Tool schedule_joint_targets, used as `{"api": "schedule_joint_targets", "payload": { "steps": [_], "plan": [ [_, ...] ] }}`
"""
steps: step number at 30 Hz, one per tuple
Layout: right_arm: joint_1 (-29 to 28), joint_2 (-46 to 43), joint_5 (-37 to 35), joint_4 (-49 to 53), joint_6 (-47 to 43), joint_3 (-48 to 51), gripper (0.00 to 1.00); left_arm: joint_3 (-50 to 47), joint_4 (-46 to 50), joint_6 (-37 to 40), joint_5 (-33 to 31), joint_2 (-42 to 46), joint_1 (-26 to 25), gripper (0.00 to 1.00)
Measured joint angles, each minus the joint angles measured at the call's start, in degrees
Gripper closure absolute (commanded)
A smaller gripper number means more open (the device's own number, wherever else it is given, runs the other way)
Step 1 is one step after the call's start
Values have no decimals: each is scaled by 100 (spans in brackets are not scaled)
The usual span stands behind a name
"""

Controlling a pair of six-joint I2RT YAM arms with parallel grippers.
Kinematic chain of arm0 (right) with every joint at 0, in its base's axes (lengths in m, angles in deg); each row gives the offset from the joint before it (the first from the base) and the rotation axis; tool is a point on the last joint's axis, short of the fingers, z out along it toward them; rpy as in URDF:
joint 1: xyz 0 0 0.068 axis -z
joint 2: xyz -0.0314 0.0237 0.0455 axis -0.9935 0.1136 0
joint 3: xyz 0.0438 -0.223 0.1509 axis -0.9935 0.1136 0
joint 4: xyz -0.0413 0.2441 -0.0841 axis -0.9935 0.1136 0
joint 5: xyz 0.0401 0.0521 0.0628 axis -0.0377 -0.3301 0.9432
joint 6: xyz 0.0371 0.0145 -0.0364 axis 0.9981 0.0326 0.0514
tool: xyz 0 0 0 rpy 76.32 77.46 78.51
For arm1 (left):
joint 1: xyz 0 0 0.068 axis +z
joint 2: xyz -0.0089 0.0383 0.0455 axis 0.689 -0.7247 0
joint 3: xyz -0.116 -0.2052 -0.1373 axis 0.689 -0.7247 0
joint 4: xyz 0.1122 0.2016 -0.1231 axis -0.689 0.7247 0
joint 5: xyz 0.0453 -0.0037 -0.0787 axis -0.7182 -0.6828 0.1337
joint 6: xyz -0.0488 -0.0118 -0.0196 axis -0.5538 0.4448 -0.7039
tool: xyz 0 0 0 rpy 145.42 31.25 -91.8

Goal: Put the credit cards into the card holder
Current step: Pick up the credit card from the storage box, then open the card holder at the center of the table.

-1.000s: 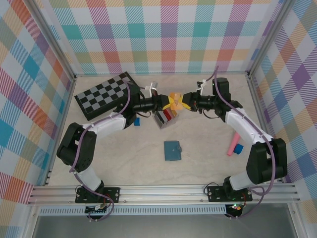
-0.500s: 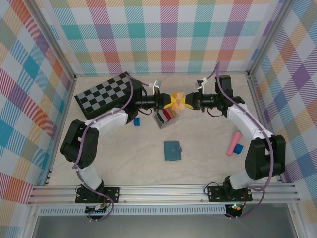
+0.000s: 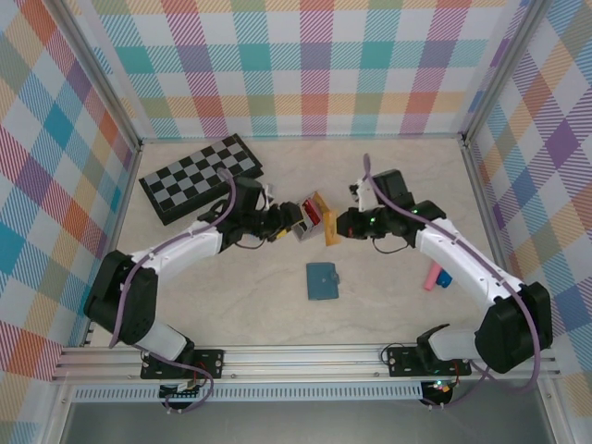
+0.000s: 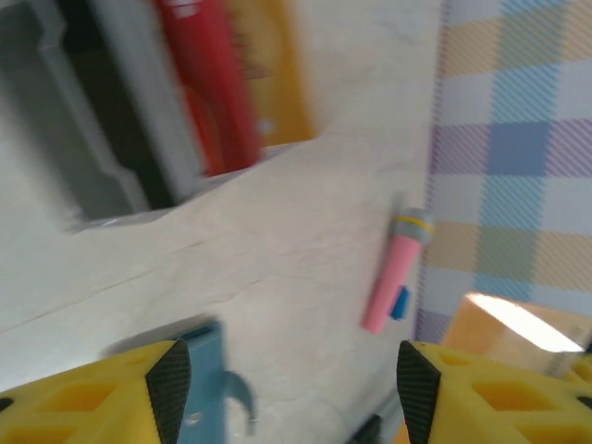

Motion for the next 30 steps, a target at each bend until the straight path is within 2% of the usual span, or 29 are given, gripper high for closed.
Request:
{"api": "schedule_joint_targets", "payload": {
  "steps": [6, 10, 19, 30],
  "plan": [
    [-1163, 245, -798, 74, 201, 557, 95, -680, 492, -68, -763, 374, -535, 35],
    [-1447, 518, -1102, 4, 363, 787, 96, -852, 581, -120, -1080, 501, -824, 35],
    [-1338, 514, -1827, 92, 555, 1088, 94, -643, 1086, -61, -1617, 457, -1309, 34],
    [-671, 319, -1821, 111, 549, 1462, 93, 837, 2124, 295, -2286, -721, -2006, 29]
  ]
}}
